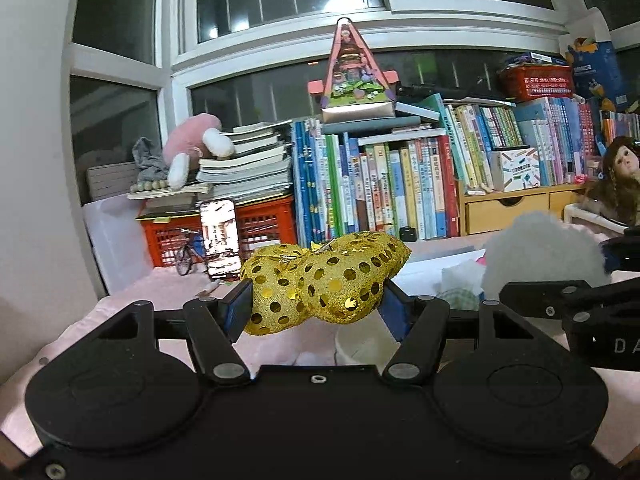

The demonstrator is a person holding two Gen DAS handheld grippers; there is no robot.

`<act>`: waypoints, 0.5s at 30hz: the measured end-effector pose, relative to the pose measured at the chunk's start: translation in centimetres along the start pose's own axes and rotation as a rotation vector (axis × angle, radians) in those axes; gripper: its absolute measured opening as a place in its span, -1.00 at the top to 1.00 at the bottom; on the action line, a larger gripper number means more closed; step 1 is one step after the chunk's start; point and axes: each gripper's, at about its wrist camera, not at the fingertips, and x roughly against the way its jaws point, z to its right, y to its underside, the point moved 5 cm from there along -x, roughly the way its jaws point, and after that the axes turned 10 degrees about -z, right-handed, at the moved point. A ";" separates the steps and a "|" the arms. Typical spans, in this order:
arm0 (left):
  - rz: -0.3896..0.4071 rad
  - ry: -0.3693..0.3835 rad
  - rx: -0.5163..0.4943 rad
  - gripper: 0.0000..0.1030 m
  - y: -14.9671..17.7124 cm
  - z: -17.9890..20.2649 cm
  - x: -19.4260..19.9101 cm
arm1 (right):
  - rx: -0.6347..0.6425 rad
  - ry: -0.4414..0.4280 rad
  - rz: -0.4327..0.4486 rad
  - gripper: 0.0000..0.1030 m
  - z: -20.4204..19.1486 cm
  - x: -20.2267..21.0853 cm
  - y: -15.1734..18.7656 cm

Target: Organize soft objects

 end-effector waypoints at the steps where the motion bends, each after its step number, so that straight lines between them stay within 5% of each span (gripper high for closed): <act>1: -0.003 0.005 -0.002 -0.23 -0.3 0.1 -0.3 | -0.003 0.000 0.001 0.04 0.2 -0.1 -0.2; 15: -0.045 0.046 -0.002 -0.23 -3.3 1.2 -4.2 | -0.020 0.058 0.005 0.04 2.7 -1.9 -3.5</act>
